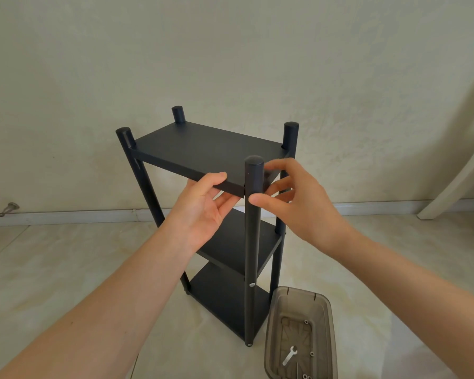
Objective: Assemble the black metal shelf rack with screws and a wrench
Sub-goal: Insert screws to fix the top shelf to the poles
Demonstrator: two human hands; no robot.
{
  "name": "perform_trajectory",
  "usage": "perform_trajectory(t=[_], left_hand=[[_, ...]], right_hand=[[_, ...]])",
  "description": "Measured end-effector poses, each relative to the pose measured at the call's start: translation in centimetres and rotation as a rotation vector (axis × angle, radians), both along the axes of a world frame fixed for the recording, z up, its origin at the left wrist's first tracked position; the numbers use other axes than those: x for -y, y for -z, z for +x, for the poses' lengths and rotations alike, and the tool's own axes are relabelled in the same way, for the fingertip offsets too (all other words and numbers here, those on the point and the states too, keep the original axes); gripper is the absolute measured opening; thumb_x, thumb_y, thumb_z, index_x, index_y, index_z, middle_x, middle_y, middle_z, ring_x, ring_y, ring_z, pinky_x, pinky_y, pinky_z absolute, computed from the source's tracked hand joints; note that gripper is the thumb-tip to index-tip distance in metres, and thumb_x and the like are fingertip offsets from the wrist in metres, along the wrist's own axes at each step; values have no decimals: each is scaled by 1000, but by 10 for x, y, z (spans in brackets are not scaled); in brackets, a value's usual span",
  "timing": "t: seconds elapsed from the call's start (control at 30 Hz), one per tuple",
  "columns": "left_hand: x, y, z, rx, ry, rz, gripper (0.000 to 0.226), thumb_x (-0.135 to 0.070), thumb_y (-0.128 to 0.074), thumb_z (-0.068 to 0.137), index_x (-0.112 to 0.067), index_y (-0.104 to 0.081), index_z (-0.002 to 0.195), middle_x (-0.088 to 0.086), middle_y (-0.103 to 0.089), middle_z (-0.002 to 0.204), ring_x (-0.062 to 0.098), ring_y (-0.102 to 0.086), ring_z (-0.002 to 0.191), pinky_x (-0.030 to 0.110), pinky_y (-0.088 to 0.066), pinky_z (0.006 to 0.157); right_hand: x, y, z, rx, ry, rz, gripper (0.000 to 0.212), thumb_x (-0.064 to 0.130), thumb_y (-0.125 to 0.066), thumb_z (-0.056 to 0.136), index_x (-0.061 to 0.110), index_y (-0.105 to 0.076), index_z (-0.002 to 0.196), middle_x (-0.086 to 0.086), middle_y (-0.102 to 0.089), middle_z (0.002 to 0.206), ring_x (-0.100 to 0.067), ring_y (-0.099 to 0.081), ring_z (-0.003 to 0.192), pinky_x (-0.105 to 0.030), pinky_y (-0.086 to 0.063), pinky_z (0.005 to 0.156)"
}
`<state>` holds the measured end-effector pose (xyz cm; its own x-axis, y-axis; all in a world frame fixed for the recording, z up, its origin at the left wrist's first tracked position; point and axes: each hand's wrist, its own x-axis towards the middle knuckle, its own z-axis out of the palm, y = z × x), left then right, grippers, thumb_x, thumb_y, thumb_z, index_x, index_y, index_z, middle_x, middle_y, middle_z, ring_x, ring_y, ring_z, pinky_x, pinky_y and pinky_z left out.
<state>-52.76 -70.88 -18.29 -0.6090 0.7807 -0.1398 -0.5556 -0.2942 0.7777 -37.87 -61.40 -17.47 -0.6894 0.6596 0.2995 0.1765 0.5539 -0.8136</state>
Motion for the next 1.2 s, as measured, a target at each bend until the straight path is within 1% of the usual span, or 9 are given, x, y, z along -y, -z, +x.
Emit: perform_trajectory(t=[0.07, 0.2, 0.3, 0.43, 0.6, 0.73, 0.97, 1.1, 1.2], left_hand=[[0, 0, 0, 0, 6, 7, 41, -9, -65, 93, -12, -52, 131, 16, -69, 123, 26, -74, 100, 29, -61, 69], [1, 0, 1, 24, 16, 15, 30, -8, -66, 92, -14, -55, 120, 16, -71, 118, 26, -75, 97, 30, -61, 68], [1, 0, 0, 29, 18, 25, 26, -7, -66, 91, -14, -56, 114, 15, -73, 112, 27, -75, 97, 31, -61, 69], [3, 0, 1, 25, 39, 31, 49, -11, -73, 76, -12, -53, 121, 17, -70, 119, 27, -74, 99, 30, -60, 68], [3, 2, 0, 30, 26, 16, 37, -9, -68, 87, -13, -53, 121, 16, -68, 123, 27, -74, 98, 31, -61, 69], [3, 1, 1, 45, 17, 7, 43, -10, -70, 85, -12, -52, 124, 16, -66, 125, 27, -75, 95, 30, -60, 67], [3, 2, -2, 77, 28, 19, 49, -9, -69, 87, -11, -49, 132, 16, -66, 126, 27, -75, 97, 30, -60, 68], [4, 3, -3, 71, 44, 33, 61, -12, -74, 75, -11, -49, 130, 14, -70, 114, 26, -75, 97, 29, -60, 69], [4, 5, -6, 64, 56, 56, 58, -12, -75, 72, -12, -48, 124, 12, -70, 113, 26, -74, 101, 30, -60, 73]], right_hand=[[-5, -1, -2, -30, -97, -135, 40, 41, -78, 79, 54, -50, 104, 17, -65, 92, -1, -65, 85, -19, -53, 73], [-13, -2, -3, -90, -189, -423, 42, 31, -85, 73, 60, -60, 92, 11, -74, 87, -1, -69, 86, -18, -54, 64], [-17, -1, -2, -93, -197, -308, 42, 29, -85, 74, 50, -60, 100, 6, -75, 83, -8, -72, 81, -16, -56, 65], [-18, 1, 0, -56, -177, -60, 42, 32, -82, 76, 43, -58, 110, 7, -74, 75, -6, -70, 72, -11, -47, 71], [-20, 3, 4, -35, -185, -21, 45, 35, -79, 78, 35, -59, 119, 9, -75, 77, -6, -71, 76, -13, -48, 77], [-22, 4, 13, -27, -167, 1, 45, 28, -78, 82, 33, -59, 123, 12, -75, 77, -5, -71, 81, -21, -51, 82], [-36, 27, 31, -23, -73, 3, 25, 4, -57, 95, 25, -66, 103, 9, -75, 85, -8, -72, 81, -23, -56, 82], [-51, 68, 32, 302, -140, 58, 19, 10, -60, 94, 25, -69, 97, 15, -71, 88, 1, -66, 84, -12, -50, 79], [-68, 110, 33, 714, -272, 108, 17, 20, -59, 95, 21, -71, 107, 7, -68, 106, -10, -62, 99, -23, -49, 91]])
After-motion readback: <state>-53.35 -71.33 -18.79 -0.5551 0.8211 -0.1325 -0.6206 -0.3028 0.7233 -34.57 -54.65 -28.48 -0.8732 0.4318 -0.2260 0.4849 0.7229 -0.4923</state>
